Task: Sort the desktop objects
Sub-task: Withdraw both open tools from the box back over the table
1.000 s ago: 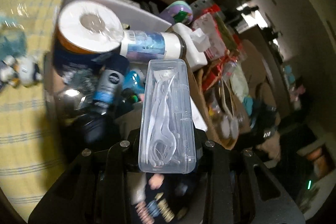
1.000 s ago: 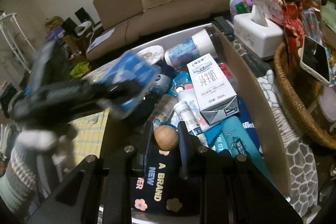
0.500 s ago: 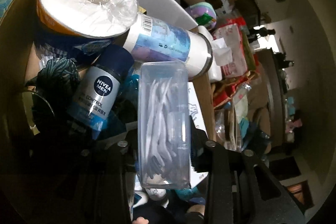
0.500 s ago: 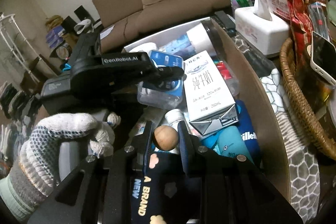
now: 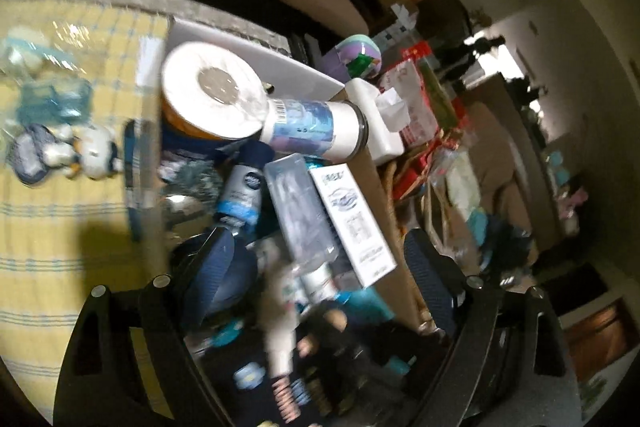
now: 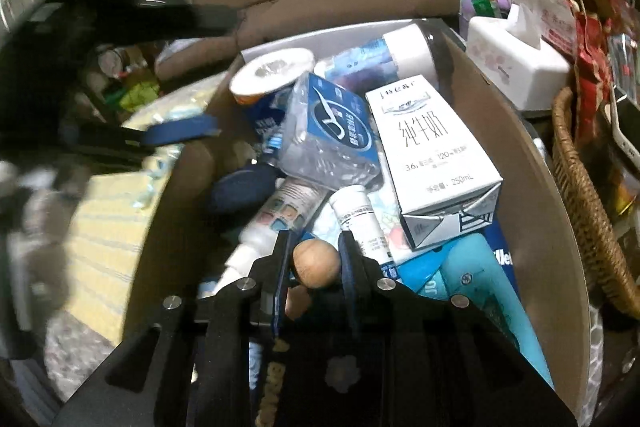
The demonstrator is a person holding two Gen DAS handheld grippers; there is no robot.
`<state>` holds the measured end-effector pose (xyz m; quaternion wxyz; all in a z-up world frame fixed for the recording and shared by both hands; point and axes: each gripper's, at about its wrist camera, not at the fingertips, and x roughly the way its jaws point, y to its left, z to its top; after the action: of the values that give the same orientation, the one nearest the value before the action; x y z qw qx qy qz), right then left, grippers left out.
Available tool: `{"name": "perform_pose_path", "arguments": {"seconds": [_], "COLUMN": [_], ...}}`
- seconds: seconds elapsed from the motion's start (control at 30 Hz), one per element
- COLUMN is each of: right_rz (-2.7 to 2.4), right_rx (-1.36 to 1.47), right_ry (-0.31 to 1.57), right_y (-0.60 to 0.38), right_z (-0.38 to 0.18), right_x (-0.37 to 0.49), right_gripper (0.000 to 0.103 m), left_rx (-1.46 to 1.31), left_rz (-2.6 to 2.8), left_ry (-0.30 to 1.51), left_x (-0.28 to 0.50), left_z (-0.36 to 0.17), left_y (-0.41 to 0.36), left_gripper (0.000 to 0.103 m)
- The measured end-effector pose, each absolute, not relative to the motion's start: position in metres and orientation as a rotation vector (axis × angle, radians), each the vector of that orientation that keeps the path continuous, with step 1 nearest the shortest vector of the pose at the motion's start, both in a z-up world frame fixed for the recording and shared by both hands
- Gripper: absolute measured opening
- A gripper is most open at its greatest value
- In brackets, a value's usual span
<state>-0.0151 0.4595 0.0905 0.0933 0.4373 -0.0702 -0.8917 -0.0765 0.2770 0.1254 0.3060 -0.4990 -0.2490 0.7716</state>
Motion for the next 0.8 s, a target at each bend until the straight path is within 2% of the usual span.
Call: {"name": "perform_pose_path", "arguments": {"seconds": [0.03, 0.1, 0.13, 0.2, 0.27, 0.4, 0.47, 0.5, 0.8], "right_rz": [-2.654, -2.625, -2.614, -2.623, -2.641, -2.629, -2.615, -2.613, -2.535], "right_rx": [1.277, 1.226, 1.204, 1.156, 1.142, 1.144, 1.116, 1.093, 1.083], "right_ry": [-0.244, -0.397, -0.465, -0.537, -0.532, -0.476, -0.441, -0.420, -0.319], "right_y": [0.463, 0.477, 0.483, 0.493, 0.496, 0.481, 0.468, 0.458, 0.377], "right_z": [0.094, 0.103, 0.109, 0.123, 0.135, 0.155, 0.163, 0.166, 0.171], "right_x": [-0.013, -0.006, -0.002, 0.005, 0.009, 0.018, 0.023, 0.026, 0.025], "right_gripper": [0.026, 0.040, 0.050, 0.053, 0.053, 0.057, 0.083, 0.087, 0.088], "left_rx": [-1.317, -1.313, -1.307, -1.290, -1.281, -1.287, -1.293, -1.301, -1.365], "left_rz": [2.049, 2.059, 2.073, 2.140, 2.187, 2.233, 2.268, 2.286, 2.463], "left_ry": [-0.632, -0.559, -0.521, -0.414, -0.344, -0.304, -0.288, -0.276, -0.158], "left_x": [-0.074, -0.063, -0.057, -0.046, -0.036, -0.015, -0.007, -0.003, 0.023], "left_z": [0.131, 0.137, 0.139, 0.143, 0.144, 0.140, 0.136, 0.133, 0.104], "left_y": [0.275, 0.265, 0.258, 0.245, 0.227, 0.173, 0.145, 0.132, 0.046], "left_gripper": [0.093, 0.101, 0.101, 0.101, 0.102, 0.103, 0.103, 0.103, 0.103]}}
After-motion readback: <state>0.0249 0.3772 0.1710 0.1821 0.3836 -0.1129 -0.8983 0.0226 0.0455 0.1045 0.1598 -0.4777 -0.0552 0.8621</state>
